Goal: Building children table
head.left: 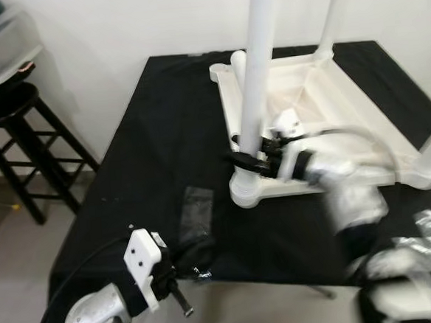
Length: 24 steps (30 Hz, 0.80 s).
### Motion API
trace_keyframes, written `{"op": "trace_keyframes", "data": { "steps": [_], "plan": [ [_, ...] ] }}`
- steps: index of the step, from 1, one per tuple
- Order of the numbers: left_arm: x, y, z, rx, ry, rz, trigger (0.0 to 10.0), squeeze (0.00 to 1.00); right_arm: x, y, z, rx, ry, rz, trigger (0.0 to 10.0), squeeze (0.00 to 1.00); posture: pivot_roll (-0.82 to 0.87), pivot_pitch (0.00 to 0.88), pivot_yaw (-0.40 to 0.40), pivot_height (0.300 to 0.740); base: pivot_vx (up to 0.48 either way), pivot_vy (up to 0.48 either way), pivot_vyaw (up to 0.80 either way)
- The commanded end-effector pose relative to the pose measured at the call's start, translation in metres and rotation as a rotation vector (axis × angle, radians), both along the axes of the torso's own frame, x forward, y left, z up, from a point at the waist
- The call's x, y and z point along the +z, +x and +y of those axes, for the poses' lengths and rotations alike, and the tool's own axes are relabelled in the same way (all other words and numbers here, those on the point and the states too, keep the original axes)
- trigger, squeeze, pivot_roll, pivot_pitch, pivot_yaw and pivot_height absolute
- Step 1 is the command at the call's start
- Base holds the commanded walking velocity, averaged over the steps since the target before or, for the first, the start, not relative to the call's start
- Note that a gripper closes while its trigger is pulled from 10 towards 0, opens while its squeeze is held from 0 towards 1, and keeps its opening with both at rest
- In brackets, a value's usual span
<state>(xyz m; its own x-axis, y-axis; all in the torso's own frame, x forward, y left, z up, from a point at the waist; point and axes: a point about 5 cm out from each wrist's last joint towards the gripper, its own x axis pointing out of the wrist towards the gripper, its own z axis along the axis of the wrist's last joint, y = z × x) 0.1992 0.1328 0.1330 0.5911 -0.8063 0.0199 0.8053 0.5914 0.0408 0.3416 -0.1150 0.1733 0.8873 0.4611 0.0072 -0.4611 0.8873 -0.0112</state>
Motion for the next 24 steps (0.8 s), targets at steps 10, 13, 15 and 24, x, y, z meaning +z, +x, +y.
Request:
{"op": "trace_keyframes", "data": {
  "steps": [10, 13, 15, 24],
  "plan": [
    [-0.002, -0.001, 0.003, -0.003, 0.004, 0.019, 0.2, 0.00, -0.029, -0.013, -0.014, -0.200, -0.081, 0.126, 0.0, 0.00, 0.03, 0.112, 0.020, 0.740, 0.000, 0.000, 0.00],
    [-0.002, -0.001, 0.003, 0.015, -0.003, 0.016, 0.1, 0.00, -0.023, -0.013, -0.008, -0.197, -0.090, 0.127, 5.0, 0.00, 0.03, 0.107, 0.024, 0.740, 0.000, 0.000, 0.00],
    [-0.002, 0.000, 0.003, 0.018, -0.004, 0.015, 0.0, 0.00, -0.020, -0.013, -0.005, -0.181, -0.079, 0.125, 10.0, 0.00, 0.03, 0.106, 0.024, 0.740, 0.000, 0.000, 0.00],
    [-0.003, 0.000, 0.001, 0.002, -0.002, 0.020, 0.0, 0.00, 0.015, -0.007, 0.013, 0.142, -0.042, -0.007, 10.0, 0.20, 0.02, 0.098, 0.025, 0.740, 0.000, 0.000, 0.00]
  ]
}}
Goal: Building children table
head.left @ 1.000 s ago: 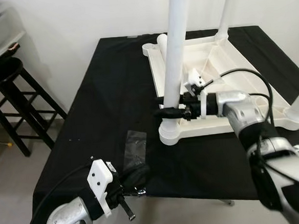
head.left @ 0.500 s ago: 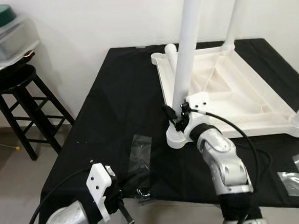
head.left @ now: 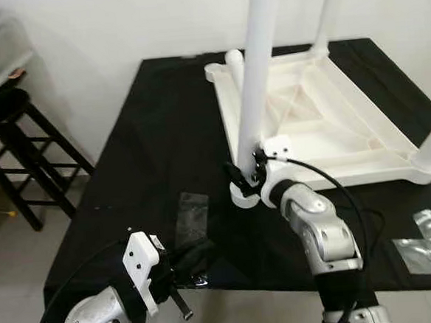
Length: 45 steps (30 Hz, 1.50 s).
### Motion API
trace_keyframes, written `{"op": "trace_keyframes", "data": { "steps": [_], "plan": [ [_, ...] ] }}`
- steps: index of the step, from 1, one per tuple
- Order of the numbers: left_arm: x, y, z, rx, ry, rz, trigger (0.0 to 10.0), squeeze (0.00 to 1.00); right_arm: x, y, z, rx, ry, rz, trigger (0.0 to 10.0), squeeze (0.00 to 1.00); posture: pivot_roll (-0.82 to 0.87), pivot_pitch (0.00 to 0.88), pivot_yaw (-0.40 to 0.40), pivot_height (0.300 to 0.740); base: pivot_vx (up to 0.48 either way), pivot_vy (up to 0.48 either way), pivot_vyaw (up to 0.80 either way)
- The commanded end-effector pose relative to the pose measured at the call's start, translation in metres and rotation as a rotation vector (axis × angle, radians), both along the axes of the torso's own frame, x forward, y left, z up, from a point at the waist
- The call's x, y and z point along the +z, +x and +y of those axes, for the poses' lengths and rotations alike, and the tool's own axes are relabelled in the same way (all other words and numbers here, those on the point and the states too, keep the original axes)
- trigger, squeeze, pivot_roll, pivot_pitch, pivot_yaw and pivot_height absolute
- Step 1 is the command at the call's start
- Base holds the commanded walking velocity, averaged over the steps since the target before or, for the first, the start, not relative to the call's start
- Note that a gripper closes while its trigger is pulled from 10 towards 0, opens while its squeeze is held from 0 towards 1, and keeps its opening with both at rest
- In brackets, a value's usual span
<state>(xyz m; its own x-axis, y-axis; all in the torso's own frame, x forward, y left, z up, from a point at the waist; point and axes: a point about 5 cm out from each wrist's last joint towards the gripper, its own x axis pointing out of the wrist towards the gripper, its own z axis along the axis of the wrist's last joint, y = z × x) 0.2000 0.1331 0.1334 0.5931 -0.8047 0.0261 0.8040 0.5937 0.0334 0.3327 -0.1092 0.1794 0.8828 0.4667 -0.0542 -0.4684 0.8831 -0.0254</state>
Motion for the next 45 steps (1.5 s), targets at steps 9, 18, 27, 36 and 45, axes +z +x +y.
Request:
{"op": "trace_keyframes", "data": {
  "steps": [9, 18, 27, 36, 45],
  "plan": [
    [-0.005, -0.001, -0.002, 0.004, 0.008, 0.016, 0.0, 0.00, 0.020, 0.009, 0.000, 0.583, -0.074, -0.084, 10.0, 0.00, 0.04, 0.092, 0.023, 0.740, 0.000, 0.000, 0.00],
    [-0.006, -0.003, -0.002, 0.003, 0.012, 0.019, 0.3, 0.00, 0.040, 0.030, -0.012, 0.784, -0.067, -0.044, 10.0, 0.00, 0.05, 0.094, 0.022, 0.740, 0.000, 0.000, 0.00],
    [-0.005, -0.003, -0.001, 0.009, 0.010, 0.016, 0.4, 0.00, 0.032, 0.035, -0.021, 0.773, -0.024, -0.020, 0.0, 0.00, 0.05, 0.103, 0.024, 0.740, 0.000, 0.000, 0.00],
    [-0.004, -0.003, -0.001, 0.005, 0.009, 0.017, 0.4, 0.00, 0.012, 0.028, -0.040, 0.636, -0.036, -0.029, 0.0, 0.00, 0.04, 0.103, 0.033, 0.740, 0.000, 0.000, 0.00],
    [-0.004, -0.003, 0.002, 0.008, 0.009, 0.017, 0.3, 0.00, -0.037, 0.004, -0.009, -0.155, 0.028, 0.106, 0.0, 0.00, 0.03, 0.112, 0.035, 0.740, 0.000, 0.000, 0.00]
  ]
}}
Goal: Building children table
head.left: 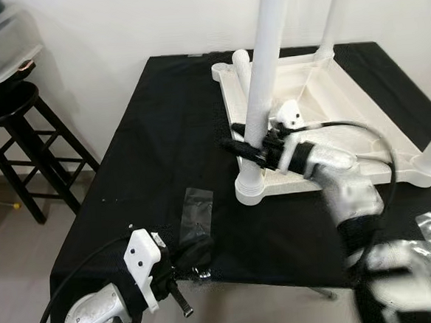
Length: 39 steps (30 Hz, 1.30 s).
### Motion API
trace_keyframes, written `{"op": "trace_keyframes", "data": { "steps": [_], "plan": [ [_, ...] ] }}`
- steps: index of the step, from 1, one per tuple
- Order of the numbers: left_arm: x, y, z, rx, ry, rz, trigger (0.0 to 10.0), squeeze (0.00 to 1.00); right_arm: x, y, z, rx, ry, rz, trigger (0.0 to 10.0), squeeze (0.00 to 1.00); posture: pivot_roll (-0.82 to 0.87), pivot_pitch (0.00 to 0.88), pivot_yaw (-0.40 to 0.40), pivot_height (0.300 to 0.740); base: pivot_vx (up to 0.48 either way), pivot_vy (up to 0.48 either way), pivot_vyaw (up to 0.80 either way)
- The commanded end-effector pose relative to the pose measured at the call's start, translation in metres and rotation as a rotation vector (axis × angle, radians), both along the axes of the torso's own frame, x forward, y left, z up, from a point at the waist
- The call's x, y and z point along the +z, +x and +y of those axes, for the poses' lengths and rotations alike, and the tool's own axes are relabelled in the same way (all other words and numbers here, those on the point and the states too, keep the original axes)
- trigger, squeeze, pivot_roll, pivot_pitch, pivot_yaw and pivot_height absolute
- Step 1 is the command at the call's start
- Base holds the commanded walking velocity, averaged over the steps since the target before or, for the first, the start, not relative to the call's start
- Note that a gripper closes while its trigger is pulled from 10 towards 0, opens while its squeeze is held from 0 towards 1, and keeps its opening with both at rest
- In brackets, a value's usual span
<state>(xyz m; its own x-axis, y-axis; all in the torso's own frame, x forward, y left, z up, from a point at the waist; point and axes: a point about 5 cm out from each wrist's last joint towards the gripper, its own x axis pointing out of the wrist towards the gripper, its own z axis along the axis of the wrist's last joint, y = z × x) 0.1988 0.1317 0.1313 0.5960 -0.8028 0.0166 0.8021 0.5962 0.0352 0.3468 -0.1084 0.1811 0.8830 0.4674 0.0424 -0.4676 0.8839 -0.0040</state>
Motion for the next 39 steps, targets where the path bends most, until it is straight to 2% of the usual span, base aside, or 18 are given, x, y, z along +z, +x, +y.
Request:
{"op": "trace_keyframes", "data": {
  "steps": [1, 4, 12, 13, 17, 18, 23, 24, 25, 26, 27, 29, 30, 31, 32, 33, 35, 39],
  "plan": [
    [-0.002, -0.001, 0.003, 0.005, 0.000, 0.013, 0.3, 0.00, -0.038, -0.010, -0.010, -0.151, -0.030, 0.186, 0.0, 0.00, 0.03, 0.112, 0.035, 0.740, 0.000, 0.000, 0.00],
    [-0.002, 0.000, 0.003, 0.001, 0.003, 0.014, 0.4, 0.00, -0.035, -0.032, 0.017, -0.085, -0.051, 0.144, 0.0, 0.00, 0.03, 0.105, 0.034, 0.740, 0.000, 0.000, 0.00],
    [-0.001, 0.001, 0.003, 0.013, 0.000, 0.006, 0.3, 0.00, -0.031, -0.021, 0.018, -0.045, -0.110, 0.117, 0.0, 0.00, 0.03, 0.102, 0.023, 0.740, 0.000, 0.000, 0.00],
    [-0.001, 0.001, 0.003, 0.017, -0.002, 0.005, 0.2, 0.00, -0.031, -0.022, 0.022, -0.019, -0.111, 0.124, 10.0, 0.00, 0.03, 0.103, 0.022, 0.740, 0.000, 0.000, 0.00],
    [-0.001, 0.001, 0.003, 0.019, -0.002, 0.004, 0.3, 0.00, -0.029, -0.026, 0.030, 0.025, -0.106, 0.139, 10.0, 0.00, 0.03, 0.103, 0.024, 0.740, 0.000, 0.000, 0.00],
    [-0.001, 0.001, 0.003, 0.016, -0.001, 0.004, 0.4, 0.00, -0.025, -0.028, 0.034, 0.042, -0.085, 0.148, 10.0, 1.00, 0.03, 0.106, 0.027, 0.740, 0.000, 0.000, 0.00],
    [0.000, 0.001, 0.002, 0.008, 0.000, 0.005, 0.5, 0.00, -0.005, -0.026, 0.040, 0.216, -0.083, 0.086, 10.0, 1.00, 0.04, 0.108, 0.033, 0.740, 0.000, 0.000, 0.00],
    [0.000, 0.001, 0.002, 0.005, 0.002, 0.004, 0.8, 0.00, 0.001, -0.026, 0.039, 0.318, -0.122, 0.047, 10.0, 0.64, 0.05, 0.109, 0.038, 0.740, 0.000, 0.000, 0.00],
    [0.000, 0.001, 0.002, 0.005, 0.002, 0.004, 0.8, 0.00, 0.001, -0.026, 0.039, 0.318, -0.122, 0.047, 10.0, 0.64, 0.05, 0.109, 0.038, 0.740, 0.000, 0.000, 0.00],
    [0.000, 0.001, 0.003, 0.002, 0.004, 0.004, 1.2, 0.00, 0.007, -0.025, 0.036, 0.432, -0.158, 0.003, 10.0, 0.00, 0.05, 0.114, 0.038, 0.740, 0.000, 0.000, 0.00],
    [0.001, 0.001, 0.003, -0.001, 0.008, 0.004, 2.0, 0.00, 0.012, -0.023, 0.031, 0.541, -0.200, -0.036, 10.0, 0.00, 0.06, 0.115, 0.034, 0.740, 0.000, 0.000, 0.00],
    [0.001, 0.000, 0.003, -0.003, 0.011, 0.004, 2.0, 0.00, 0.015, -0.021, 0.026, 0.605, -0.227, -0.060, 10.0, 0.00, 0.06, 0.115, 0.034, 0.740, 0.000, 0.000, 0.00],
    [0.002, 0.000, 0.004, -0.004, 0.016, 0.002, 4.3, 0.00, 0.021, -0.015, 0.021, 0.664, -0.231, -0.066, 10.0, 0.00, 0.07, 0.116, 0.029, 0.740, 0.000, 0.000, 0.00],
    [0.002, 0.000, 0.004, -0.005, 0.020, 0.000, 5.8, 0.00, 0.026, -0.009, 0.016, 0.698, -0.227, -0.069, 10.0, 0.00, 0.07, 0.119, 0.029, 0.740, 0.000, 0.000, 0.00],
    [0.003, 0.001, 0.005, -0.006, 0.023, -0.001, 8.6, 0.00, 0.030, -0.003, 0.013, 0.715, -0.215, -0.062, 10.0, 0.00, 0.07, 0.119, 0.029, 0.740, 0.000, 0.000, 0.00],
    [0.003, 0.001, 0.005, -0.006, 0.023, -0.001, 8.6, 0.00, 0.030, -0.003, 0.013, 0.715, -0.215, -0.062, 10.0, 0.00, 0.07, 0.119, 0.029, 0.740, 0.000, 0.000, 0.00],
    [0.003, 0.001, 0.007, -0.007, 0.029, -0.003, 10.0, 0.00, 0.037, 0.009, 0.007, 0.728, -0.229, -0.042, 10.0, 0.00, 0.08, 0.118, 0.029, 0.740, 0.000, 0.000, 0.00],
    [0.003, 0.002, 0.008, -0.006, 0.030, -0.004, 10.0, 0.00, 0.039, 0.013, 0.005, 0.733, -0.232, -0.032, 10.0, 0.00, 0.08, 0.118, 0.029, 0.740, 0.000, 0.000, 0.00]
  ]
}}
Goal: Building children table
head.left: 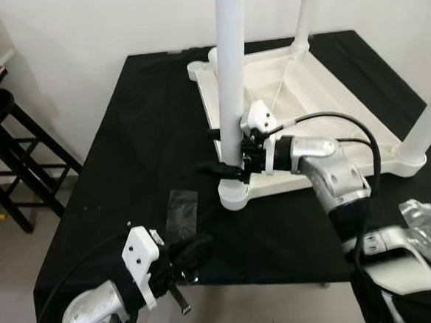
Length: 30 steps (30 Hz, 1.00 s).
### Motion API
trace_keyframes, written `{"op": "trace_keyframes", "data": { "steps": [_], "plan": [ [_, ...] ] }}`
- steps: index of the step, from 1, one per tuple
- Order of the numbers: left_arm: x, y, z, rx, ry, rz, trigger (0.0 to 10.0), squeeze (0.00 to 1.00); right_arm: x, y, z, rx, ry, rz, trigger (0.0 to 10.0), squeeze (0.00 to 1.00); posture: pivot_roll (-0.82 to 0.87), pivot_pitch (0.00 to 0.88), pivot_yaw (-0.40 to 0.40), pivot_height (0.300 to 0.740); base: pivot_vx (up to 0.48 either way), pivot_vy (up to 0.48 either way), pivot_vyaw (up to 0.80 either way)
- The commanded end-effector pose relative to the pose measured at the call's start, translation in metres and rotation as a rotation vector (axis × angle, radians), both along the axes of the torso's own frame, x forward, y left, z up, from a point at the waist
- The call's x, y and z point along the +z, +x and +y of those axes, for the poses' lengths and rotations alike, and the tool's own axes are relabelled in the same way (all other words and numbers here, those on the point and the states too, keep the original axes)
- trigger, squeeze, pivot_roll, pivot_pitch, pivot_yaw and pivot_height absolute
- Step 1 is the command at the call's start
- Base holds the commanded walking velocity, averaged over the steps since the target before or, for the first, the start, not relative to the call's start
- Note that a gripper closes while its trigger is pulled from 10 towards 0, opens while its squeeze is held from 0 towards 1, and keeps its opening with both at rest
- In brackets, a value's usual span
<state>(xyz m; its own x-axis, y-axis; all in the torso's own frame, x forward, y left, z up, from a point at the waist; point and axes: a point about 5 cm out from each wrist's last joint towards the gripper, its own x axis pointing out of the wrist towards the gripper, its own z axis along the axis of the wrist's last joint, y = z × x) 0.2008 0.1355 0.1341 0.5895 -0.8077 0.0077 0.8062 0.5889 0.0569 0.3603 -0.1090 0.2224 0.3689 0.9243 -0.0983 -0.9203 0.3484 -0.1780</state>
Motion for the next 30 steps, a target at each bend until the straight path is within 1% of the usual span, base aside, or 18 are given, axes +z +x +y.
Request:
{"op": "trace_keyframes", "data": {
  "steps": [1, 3, 5, 6, 7, 8, 9, 11, 13, 14, 15, 16, 18, 22, 24, 26, 27, 30],
  "plan": [
    [0.001, 0.000, 0.006, 0.004, 0.012, 0.006, 10.0, 0.00, 0.000, 0.002, 0.003, 0.030, -0.011, 0.018, 10.0, 0.00, 0.09, 0.118, 0.030, 0.740, 0.000, 0.000, 0.00],
    [0.001, 0.000, 0.006, 0.004, 0.012, 0.006, 10.0, 0.00, 0.000, 0.002, 0.003, 0.030, -0.011, 0.018, 10.0, 0.00, 0.09, 0.118, 0.030, 0.740, 0.000, 0.000, 0.00],
    [-0.001, 0.001, 0.007, 0.008, 0.014, 0.004, 10.0, 0.00, 0.003, 0.007, -0.008, 0.058, -0.009, 0.067, 10.0, 0.00, 0.09, 0.116, 0.030, 0.740, 0.000, 0.000, 0.00],
    [-0.001, 0.001, 0.007, 0.008, 0.014, 0.004, 10.0, 0.00, 0.003, 0.007, -0.008, 0.058, -0.009, 0.067, 10.0, 0.00, 0.09, 0.116, 0.030, 0.740, 0.000, 0.000, 0.00],
    [-0.002, 0.002, 0.007, 0.010, 0.014, 0.004, 10.0, 0.00, 0.003, 0.009, -0.013, 0.072, -0.010, 0.086, 10.0, 0.00, 0.09, 0.116, 0.033, 0.740, 0.000, 0.000, 0.00],
    [-0.003, 0.001, 0.007, 0.001, 0.016, 0.009, 10.0, 0.00, 0.002, 0.010, -0.018, 0.088, -0.017, 0.105, 10.0, 0.00, 0.08, 0.117, 0.034, 0.740, 0.000, 0.000, 0.00],
    [-0.003, 0.001, 0.007, 0.001, 0.016, 0.009, 10.0, 0.00, 0.002, 0.010, -0.018, 0.088, -0.017, 0.105, 10.0, 0.00, 0.08, 0.117, 0.034, 0.740, 0.000, 0.000, 0.00],
    [-0.005, -0.002, 0.006, -0.027, 0.012, 0.023, 10.0, 0.00, -0.005, 0.012, -0.026, 0.088, -0.044, 0.133, 10.0, 0.00, 0.08, 0.120, 0.039, 0.740, 0.000, 0.000, 0.00],
    [-0.005, -0.002, 0.005, -0.034, 0.011, 0.027, 10.0, 0.00, -0.008, 0.013, -0.028, 0.082, -0.049, 0.144, 10.0, 0.00, 0.08, 0.120, 0.039, 0.740, 0.000, 0.000, 0.00],
    [-0.006, -0.003, 0.005, -0.036, 0.010, 0.029, 10.0, 0.00, -0.010, 0.013, -0.030, 0.070, -0.044, 0.157, 4.7, 0.00, 0.08, 0.121, 0.040, 0.740, 0.000, 0.000, 0.00],
    [-0.006, -0.003, 0.005, -0.036, 0.010, 0.029, 10.0, 0.00, -0.010, 0.013, -0.030, 0.070, -0.044, 0.157, 4.7, 0.00, 0.08, 0.121, 0.040, 0.740, 0.000, 0.000, 0.00],
    [-0.006, -0.003, 0.006, -0.032, 0.007, 0.028, 10.0, 0.00, -0.014, 0.013, -0.031, 0.068, -0.037, 0.170, 0.0, 0.00, 0.08, 0.122, 0.042, 0.740, 0.000, 0.000, 0.00],
    [-0.007, -0.003, 0.005, -0.029, 0.004, 0.028, 10.0, 0.00, -0.016, 0.013, -0.032, 0.067, -0.033, 0.179, 0.0, 0.00, 0.08, 0.122, 0.042, 0.740, 0.000, 0.000, 0.00],
    [-0.008, -0.001, 0.007, 0.039, -0.022, 0.017, 10.0, 0.00, -0.031, 0.008, -0.039, 0.072, -0.001, 0.209, 0.0, 0.00, 0.08, 0.121, 0.043, 0.740, 0.000, 0.000, 0.00],
    [-0.008, -0.001, 0.007, 0.046, -0.025, 0.013, 10.0, 0.00, -0.033, 0.007, -0.040, 0.067, 0.006, 0.211, 0.0, 0.00, 0.08, 0.121, 0.043, 0.740, 0.000, 0.000, 0.00],
    [-0.008, 0.000, 0.007, 0.058, -0.030, 0.007, 9.8, 0.00, -0.038, 0.006, -0.043, 0.050, 0.021, 0.212, 0.0, 0.00, 0.07, 0.117, 0.047, 0.740, 0.000, 0.000, 0.00],
    [-0.009, 0.001, 0.007, 0.073, -0.032, 0.005, 8.4, 0.00, -0.043, 0.006, -0.041, 0.009, 0.027, 0.205, 0.0, 0.00, 0.06, 0.113, 0.051, 0.740, 0.000, 0.000, 0.00],
    [-0.009, 0.001, 0.007, 0.083, -0.033, 0.003, 8.4, 0.00, -0.046, 0.007, -0.039, -0.021, 0.032, 0.200, 0.0, 0.00, 0.06, 0.113, 0.051, 0.740, 0.000, 0.000, 0.00]
  ]
}}
